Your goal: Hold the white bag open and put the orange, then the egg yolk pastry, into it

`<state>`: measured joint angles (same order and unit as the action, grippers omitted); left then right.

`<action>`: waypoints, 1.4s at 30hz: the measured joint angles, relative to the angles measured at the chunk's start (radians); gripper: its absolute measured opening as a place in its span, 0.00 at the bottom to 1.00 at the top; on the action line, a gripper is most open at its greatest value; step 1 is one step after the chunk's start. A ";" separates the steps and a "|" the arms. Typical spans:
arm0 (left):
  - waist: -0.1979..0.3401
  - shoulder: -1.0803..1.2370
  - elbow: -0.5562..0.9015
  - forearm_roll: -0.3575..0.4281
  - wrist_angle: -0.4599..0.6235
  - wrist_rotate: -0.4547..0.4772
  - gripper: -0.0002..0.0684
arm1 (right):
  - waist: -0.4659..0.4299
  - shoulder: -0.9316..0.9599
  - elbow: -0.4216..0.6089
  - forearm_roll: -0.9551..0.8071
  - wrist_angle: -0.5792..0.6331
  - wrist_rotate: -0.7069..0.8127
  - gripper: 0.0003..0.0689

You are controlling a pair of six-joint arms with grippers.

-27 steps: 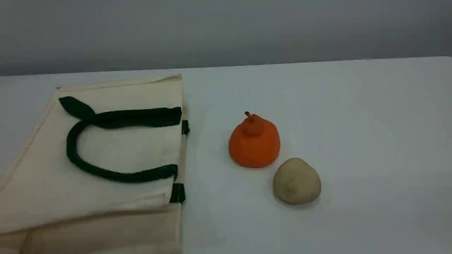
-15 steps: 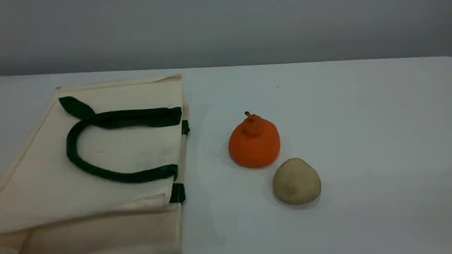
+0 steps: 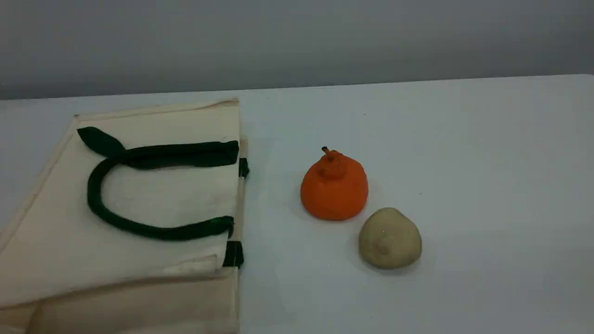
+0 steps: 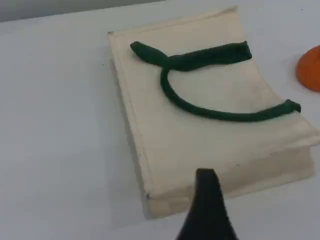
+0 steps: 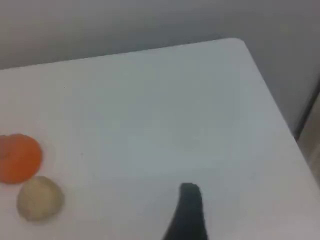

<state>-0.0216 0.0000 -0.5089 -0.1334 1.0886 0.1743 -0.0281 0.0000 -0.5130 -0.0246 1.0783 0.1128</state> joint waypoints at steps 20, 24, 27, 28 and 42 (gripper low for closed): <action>-0.001 0.000 0.000 0.000 -0.001 0.000 0.71 | 0.000 0.000 0.000 0.002 -0.009 0.008 0.81; -0.002 0.000 0.000 0.000 -0.002 0.000 0.71 | 0.000 0.000 0.000 0.003 -0.010 0.010 0.81; -0.022 0.000 0.000 0.000 -0.002 0.000 0.71 | 0.000 0.000 0.001 0.003 -0.014 0.010 0.81; -0.023 0.000 0.000 0.000 -0.003 0.000 0.71 | 0.000 0.000 0.001 0.007 -0.020 0.010 0.81; -0.023 0.391 -0.036 0.000 -0.291 -0.093 0.71 | 0.000 0.257 -0.014 0.251 -0.143 -0.138 0.81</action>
<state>-0.0443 0.3912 -0.5446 -0.1334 0.7980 0.0814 -0.0281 0.2572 -0.5267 0.2267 0.9353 -0.0249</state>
